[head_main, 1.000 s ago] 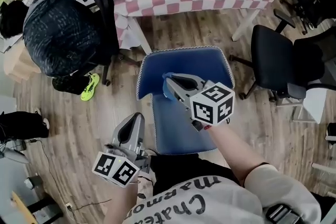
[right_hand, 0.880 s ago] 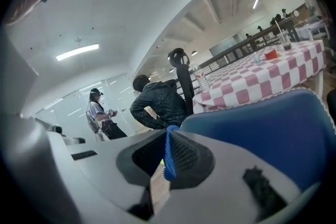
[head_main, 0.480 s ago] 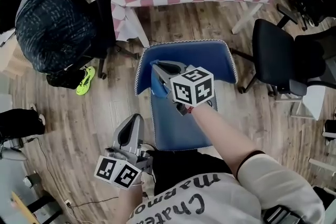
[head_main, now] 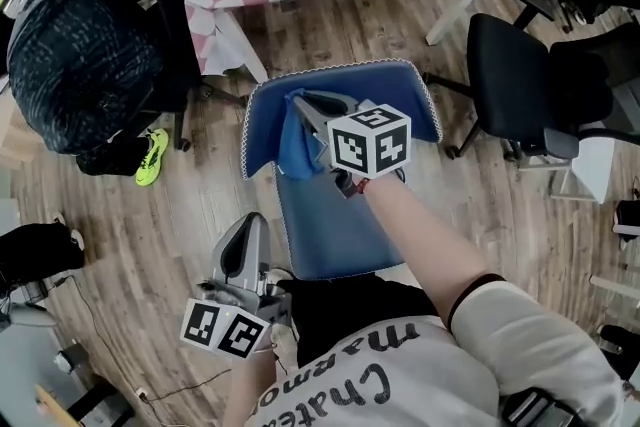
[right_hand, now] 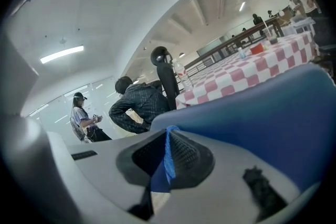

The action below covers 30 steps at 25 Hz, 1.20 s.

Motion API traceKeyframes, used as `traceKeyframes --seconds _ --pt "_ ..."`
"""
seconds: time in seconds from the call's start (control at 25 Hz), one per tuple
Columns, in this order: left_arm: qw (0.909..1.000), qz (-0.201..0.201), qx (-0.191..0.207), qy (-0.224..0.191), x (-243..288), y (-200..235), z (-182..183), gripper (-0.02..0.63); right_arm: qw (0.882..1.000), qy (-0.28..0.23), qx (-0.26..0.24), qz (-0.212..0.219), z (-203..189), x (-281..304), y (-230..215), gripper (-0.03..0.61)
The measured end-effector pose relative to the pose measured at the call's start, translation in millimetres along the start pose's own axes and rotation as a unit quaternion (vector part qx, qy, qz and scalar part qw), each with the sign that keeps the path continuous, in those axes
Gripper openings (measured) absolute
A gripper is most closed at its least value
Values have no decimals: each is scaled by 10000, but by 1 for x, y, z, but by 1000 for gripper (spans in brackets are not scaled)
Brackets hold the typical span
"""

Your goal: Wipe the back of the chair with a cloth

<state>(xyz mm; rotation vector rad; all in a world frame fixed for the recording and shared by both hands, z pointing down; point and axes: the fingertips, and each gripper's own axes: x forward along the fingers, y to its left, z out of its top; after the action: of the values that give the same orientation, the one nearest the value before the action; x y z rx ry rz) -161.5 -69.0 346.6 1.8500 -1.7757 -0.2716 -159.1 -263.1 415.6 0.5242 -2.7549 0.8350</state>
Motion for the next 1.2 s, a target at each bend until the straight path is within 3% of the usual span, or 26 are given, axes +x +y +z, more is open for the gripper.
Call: traceKeyframes --seconds 0.28,0.76,1.04,1.2 --pt "9998 -165 -30 89 11 -10 -10 4 9972 -374 240 -602 9 -51 -48 26" --pt "9981 -537 107 269 32 -46 -20 5 9816 -928 620 -1551 17 -136 -124 26" --pt "9959 -813 169 363 40 -57 -20 5 9644 -1199 963 -2151 14 -178 -151 26" --pt "9930 -1059 191 495 47 -57 -21 5 9441 -1464 1436 -2582 6 -207 -165 26"
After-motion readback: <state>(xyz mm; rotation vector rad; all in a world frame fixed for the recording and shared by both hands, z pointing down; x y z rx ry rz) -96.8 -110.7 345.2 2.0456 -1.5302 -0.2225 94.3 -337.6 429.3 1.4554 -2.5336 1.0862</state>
